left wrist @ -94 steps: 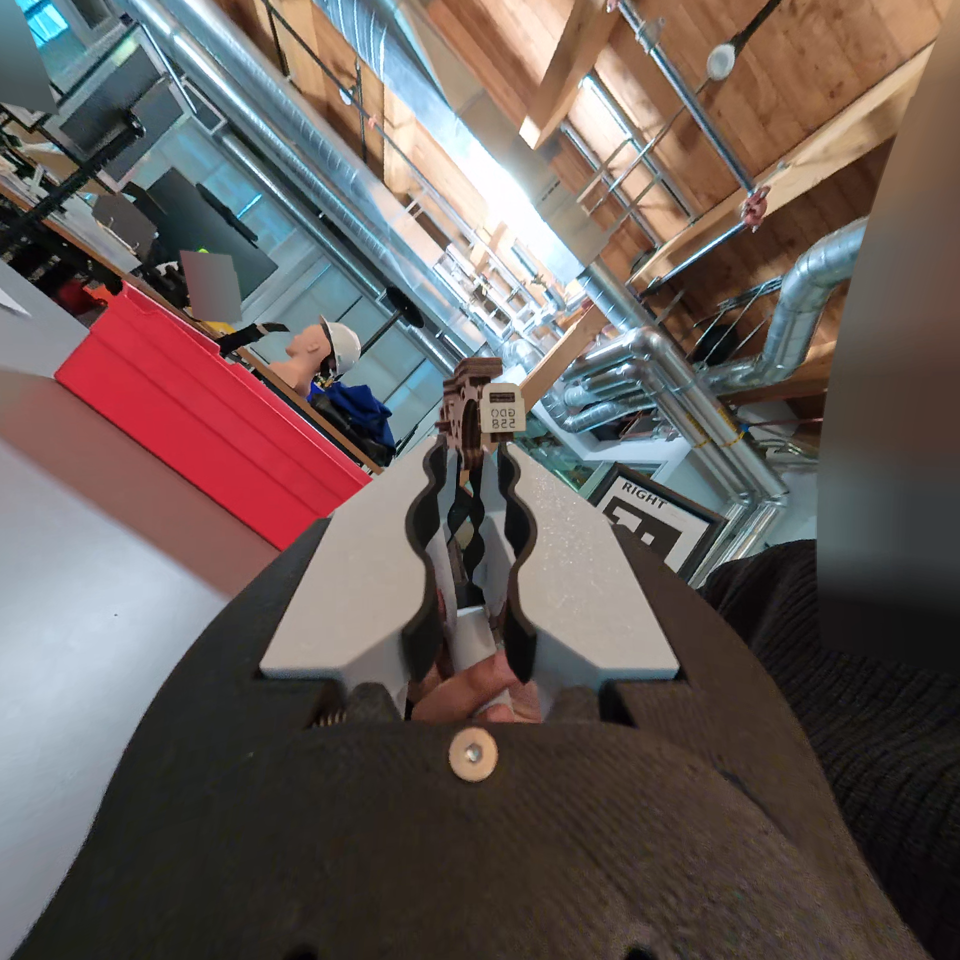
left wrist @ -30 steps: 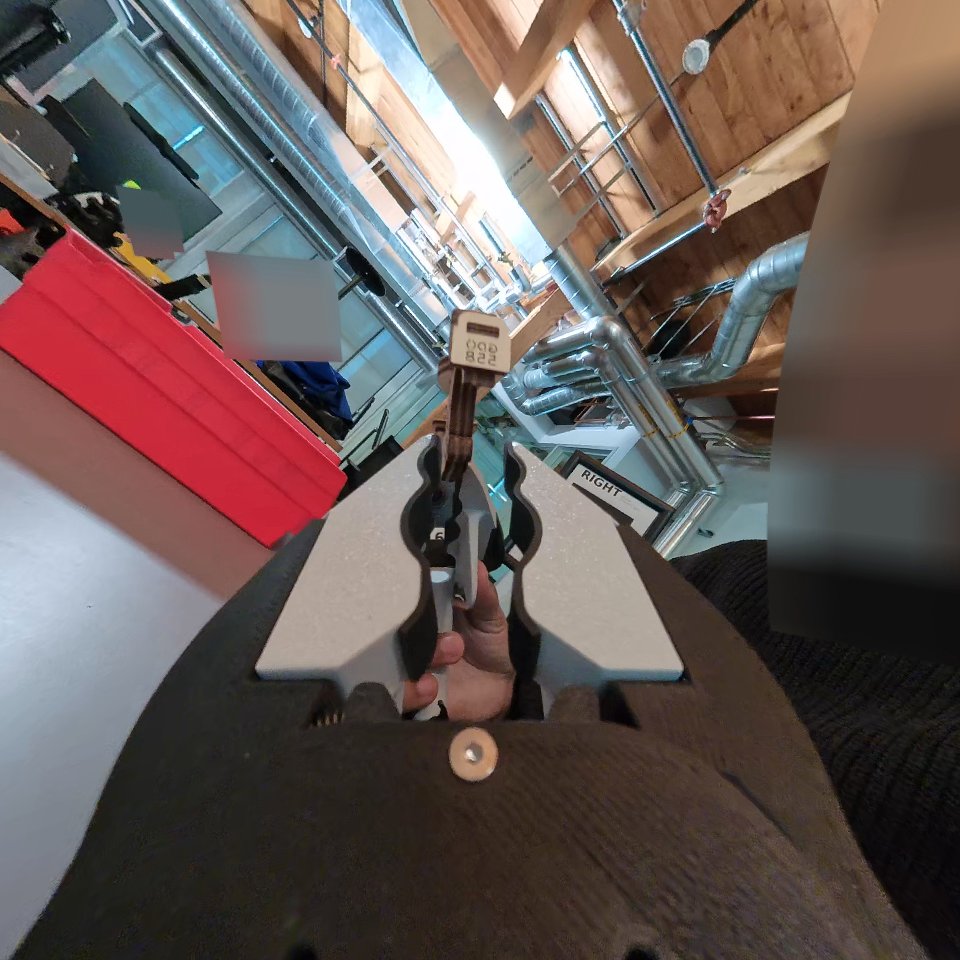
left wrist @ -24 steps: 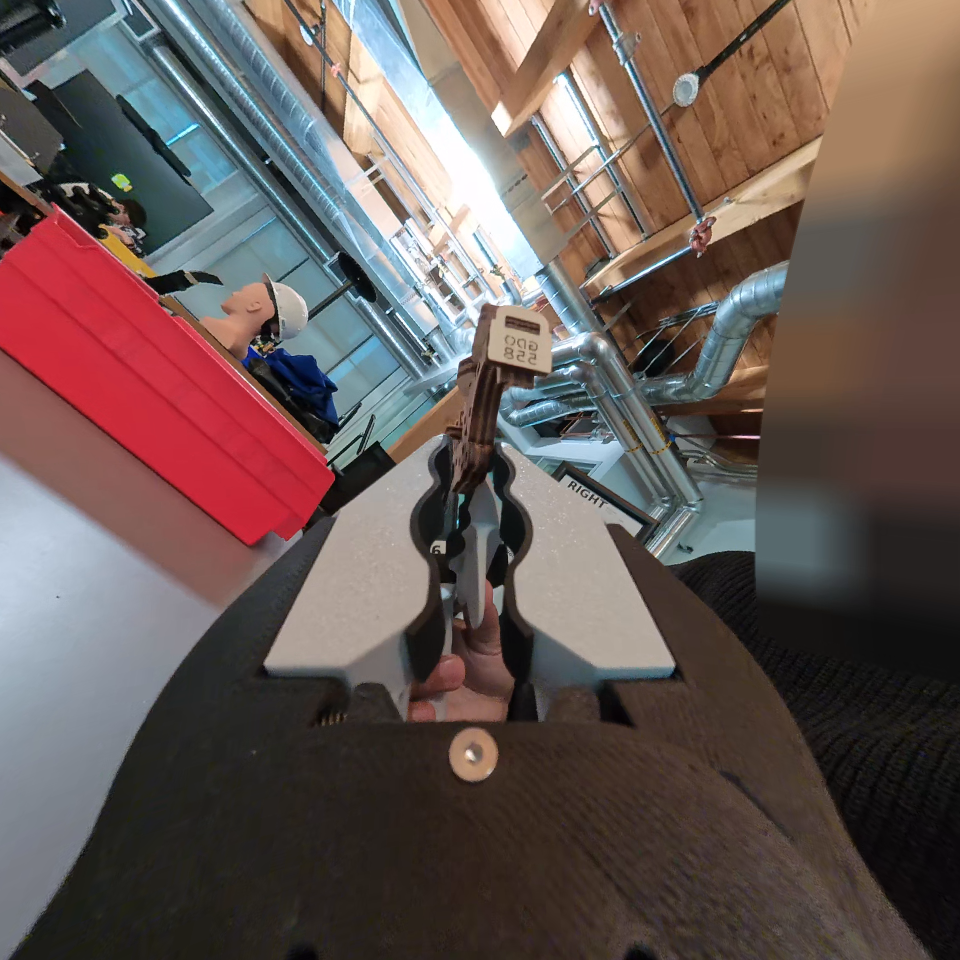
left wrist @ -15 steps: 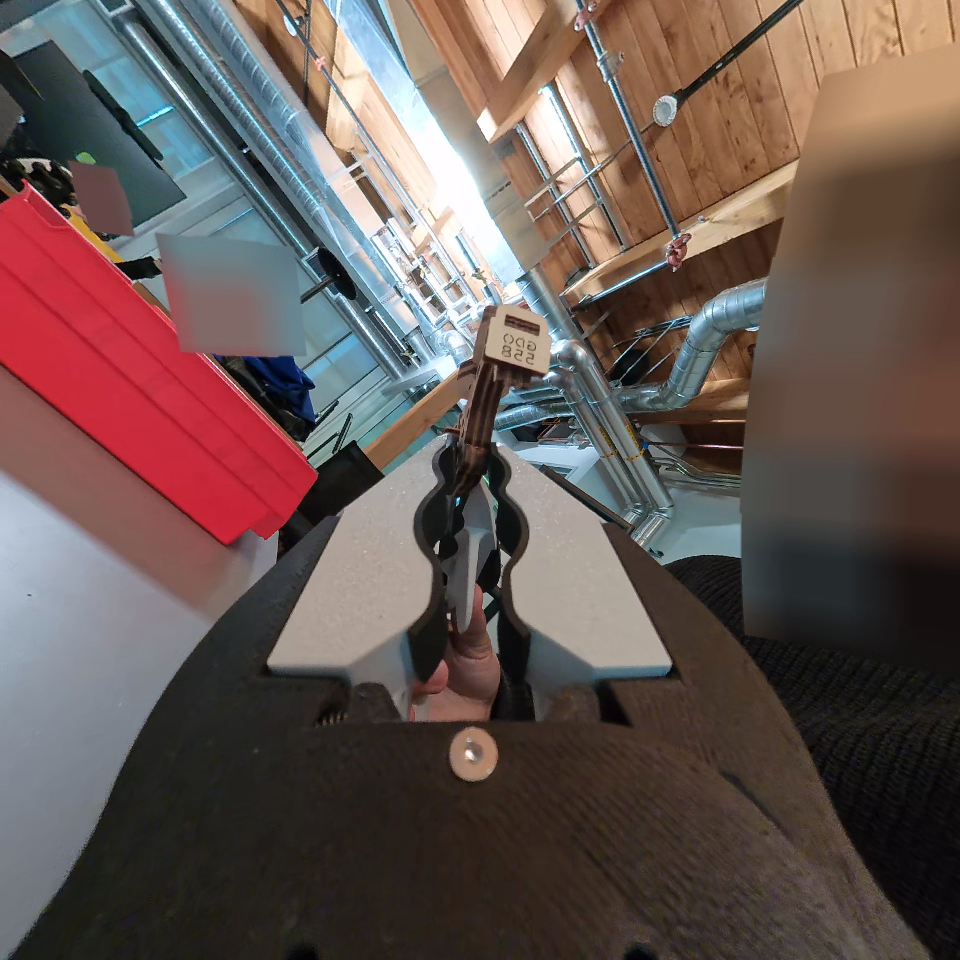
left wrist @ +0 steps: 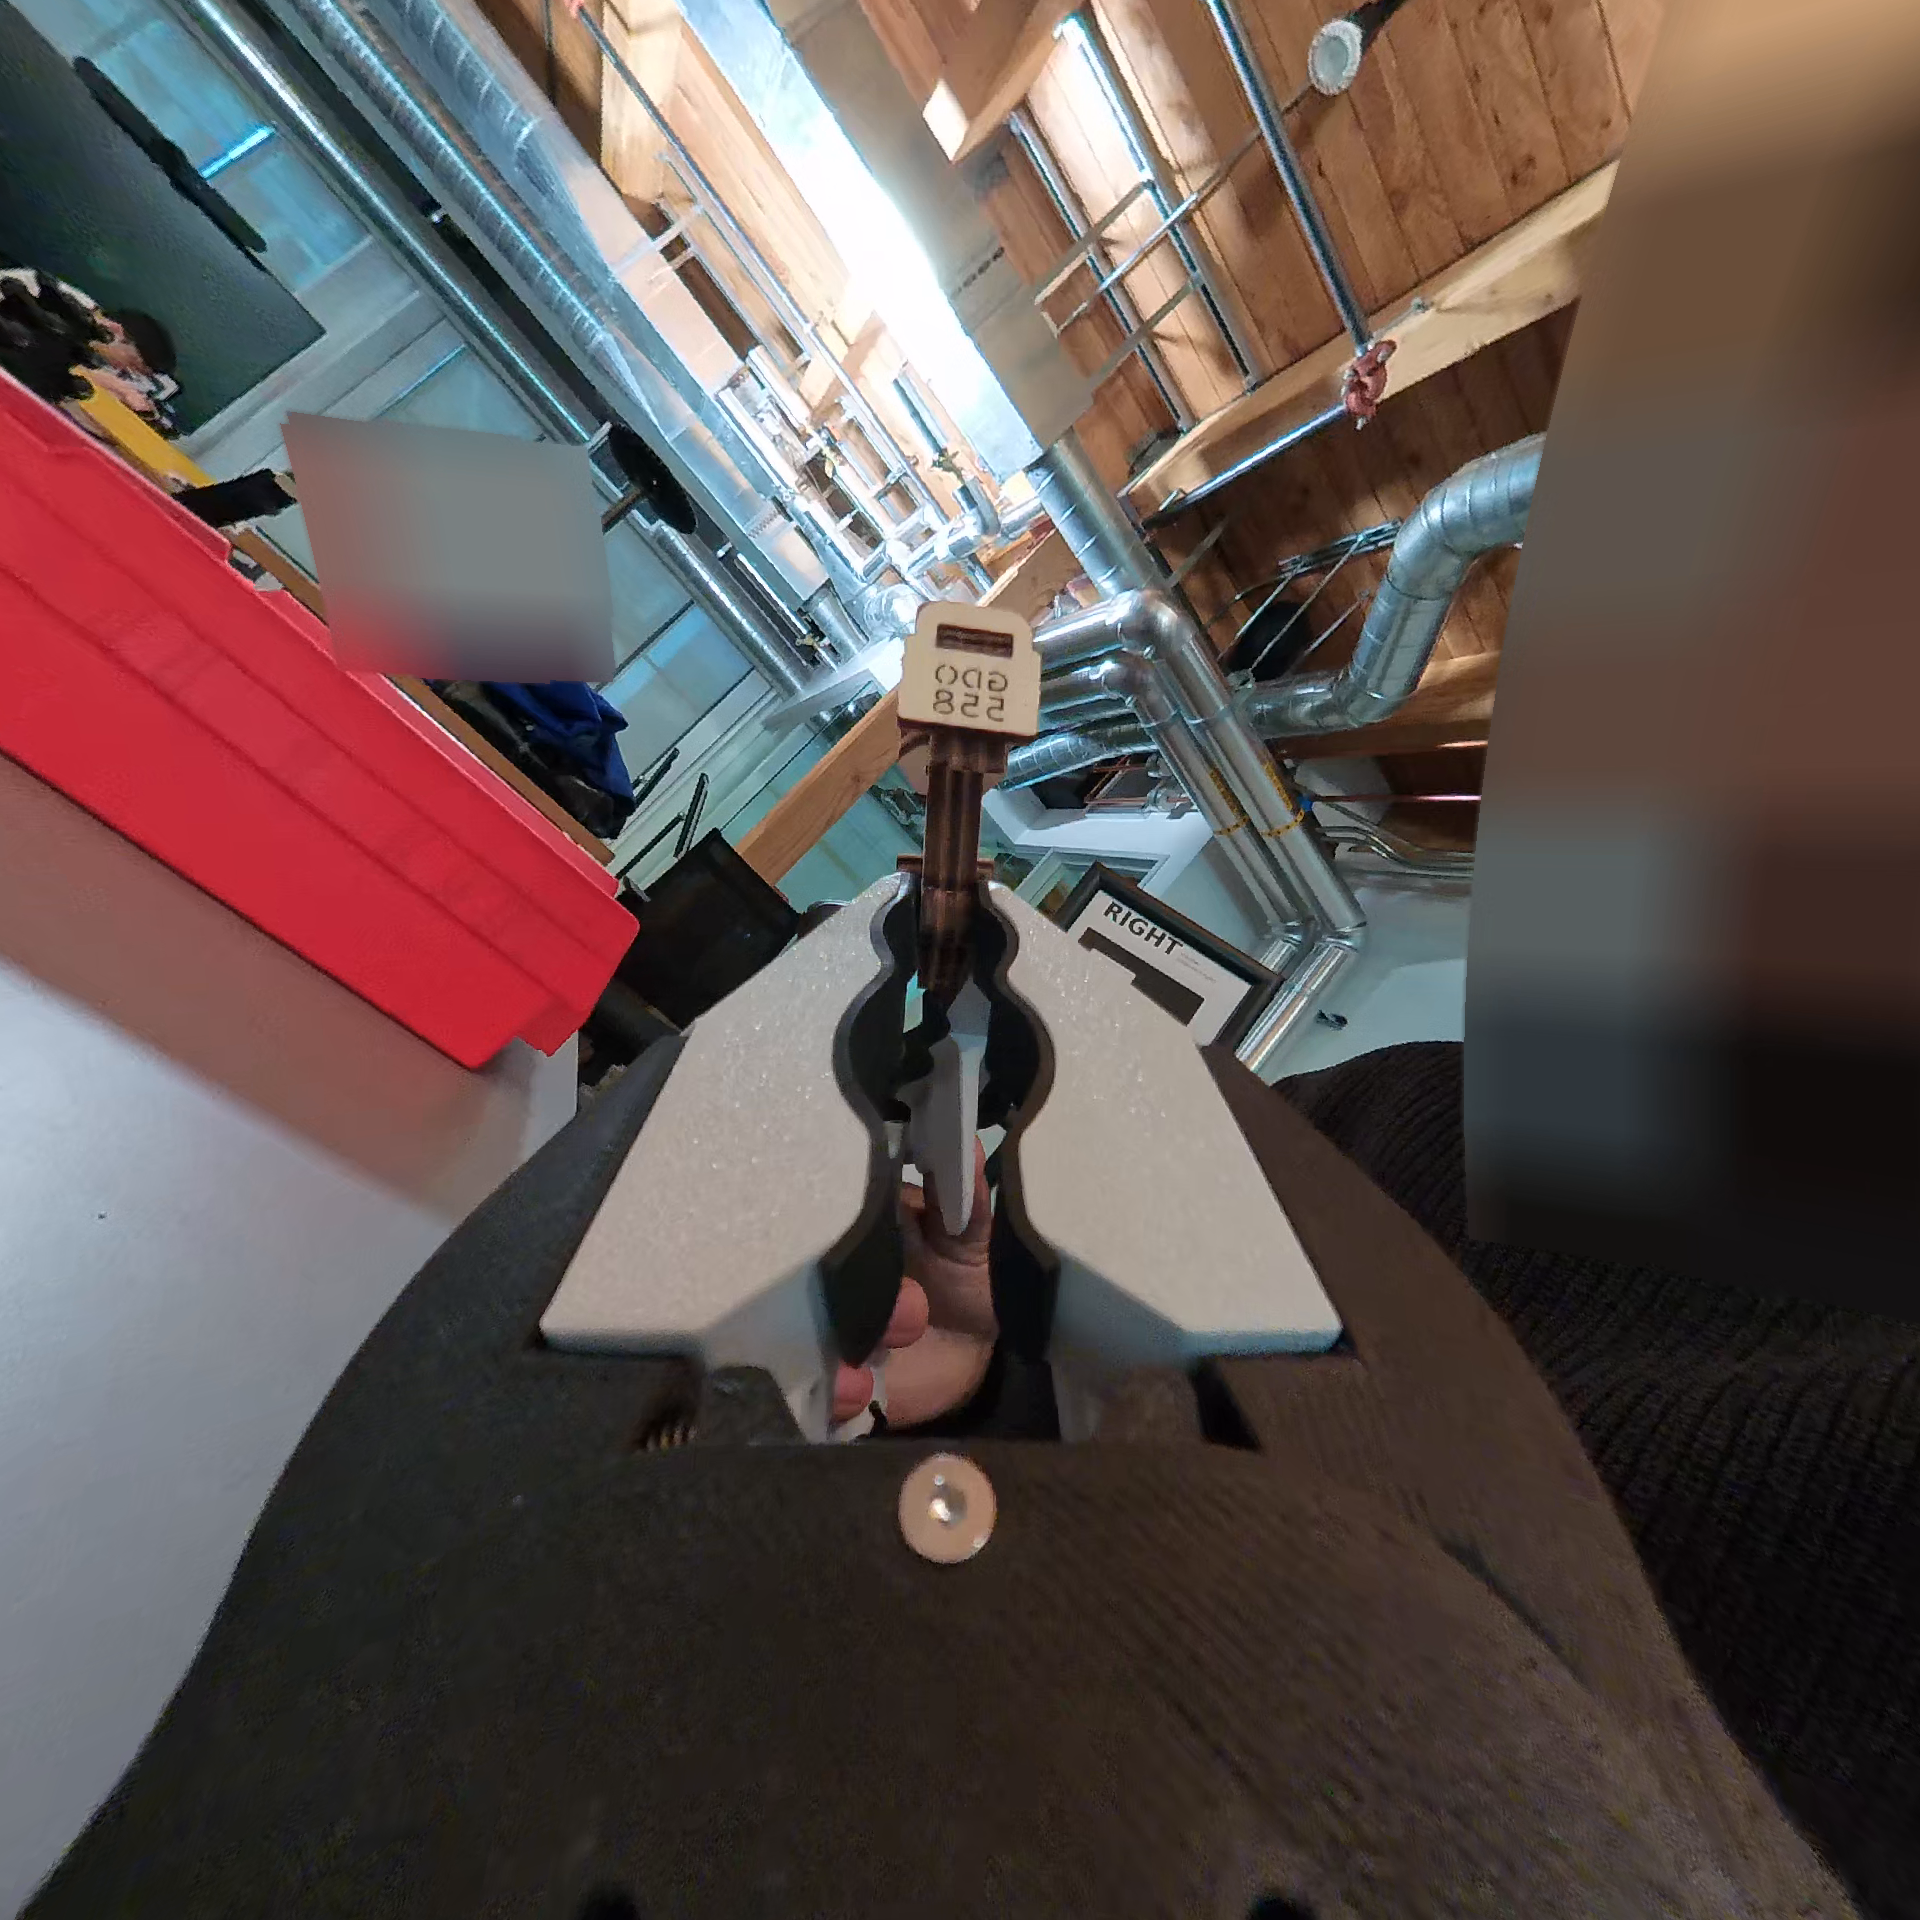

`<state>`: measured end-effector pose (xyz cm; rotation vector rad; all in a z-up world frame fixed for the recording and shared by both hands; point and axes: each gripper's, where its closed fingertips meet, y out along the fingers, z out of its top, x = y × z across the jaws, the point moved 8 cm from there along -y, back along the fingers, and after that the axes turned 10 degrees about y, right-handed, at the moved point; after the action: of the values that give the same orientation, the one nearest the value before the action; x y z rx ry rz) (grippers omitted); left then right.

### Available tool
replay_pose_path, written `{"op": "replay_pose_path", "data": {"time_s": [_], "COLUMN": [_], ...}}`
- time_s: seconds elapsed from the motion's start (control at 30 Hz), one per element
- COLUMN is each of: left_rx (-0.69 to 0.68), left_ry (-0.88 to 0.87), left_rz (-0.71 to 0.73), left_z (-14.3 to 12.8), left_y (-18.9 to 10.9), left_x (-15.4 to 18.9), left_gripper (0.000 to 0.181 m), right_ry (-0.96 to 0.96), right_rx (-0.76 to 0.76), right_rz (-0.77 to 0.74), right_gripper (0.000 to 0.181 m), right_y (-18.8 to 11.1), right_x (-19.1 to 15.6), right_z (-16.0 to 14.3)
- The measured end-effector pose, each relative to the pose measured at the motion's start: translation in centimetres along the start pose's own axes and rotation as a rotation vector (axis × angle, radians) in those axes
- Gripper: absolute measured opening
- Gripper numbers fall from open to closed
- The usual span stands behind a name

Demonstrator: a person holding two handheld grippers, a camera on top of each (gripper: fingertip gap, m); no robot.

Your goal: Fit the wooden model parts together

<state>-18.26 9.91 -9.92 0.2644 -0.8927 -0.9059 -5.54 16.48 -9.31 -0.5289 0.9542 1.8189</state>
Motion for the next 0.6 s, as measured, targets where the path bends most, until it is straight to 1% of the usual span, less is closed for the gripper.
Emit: {"op": "replay_pose_path", "data": {"time_s": [0.17,0.3,0.37,0.4,0.43,0.5,0.57,0.6], "left_rx": [0.076,0.104,0.112,0.115,0.115,0.120,0.126,0.122], "left_ry": [0.055,0.167,0.256,0.299,0.338,0.421,0.499,0.522], "left_rz": [0.012,0.085,0.134,0.151,0.166,0.189,0.236,0.256], "left_z": [1.7,4.1,5.2,5.7,6.1,6.8,7.2,7.4], "left_y": [-1.0,-2.5,-3.3,-3.7,-4.0,-4.6,-5.2,-5.5], "left_x": [0.2,0.3,0.5,0.7,0.9,1.2,1.3,1.2], "left_gripper": [0.008,0.007,0.007,0.007,0.007,0.007,0.007,0.007], "right_ry": [-0.053,-0.019,0.001,0.016,0.043,0.100,0.108,0.094], "right_rx": [-0.044,-0.051,-0.058,-0.076,-0.117,-0.241,-0.347,-0.374], "right_rz": [-0.018,-0.022,-0.022,-0.023,-0.027,-0.063,-0.131,-0.156], "right_gripper": [0.013,0.014,0.010,0.003,0.000,0.000,0.000,0.000], "right_y": [0.2,0.2,0.2,0.3,0.3,0.5,0.5,0.5], "right_x": [-0.2,0.0,0.0,0.0,0.0,0.2,0.7,0.9], "right_z": [-0.2,-0.3,-0.3,-0.4,-0.5,-1.1,-1.8,-2.1]}}
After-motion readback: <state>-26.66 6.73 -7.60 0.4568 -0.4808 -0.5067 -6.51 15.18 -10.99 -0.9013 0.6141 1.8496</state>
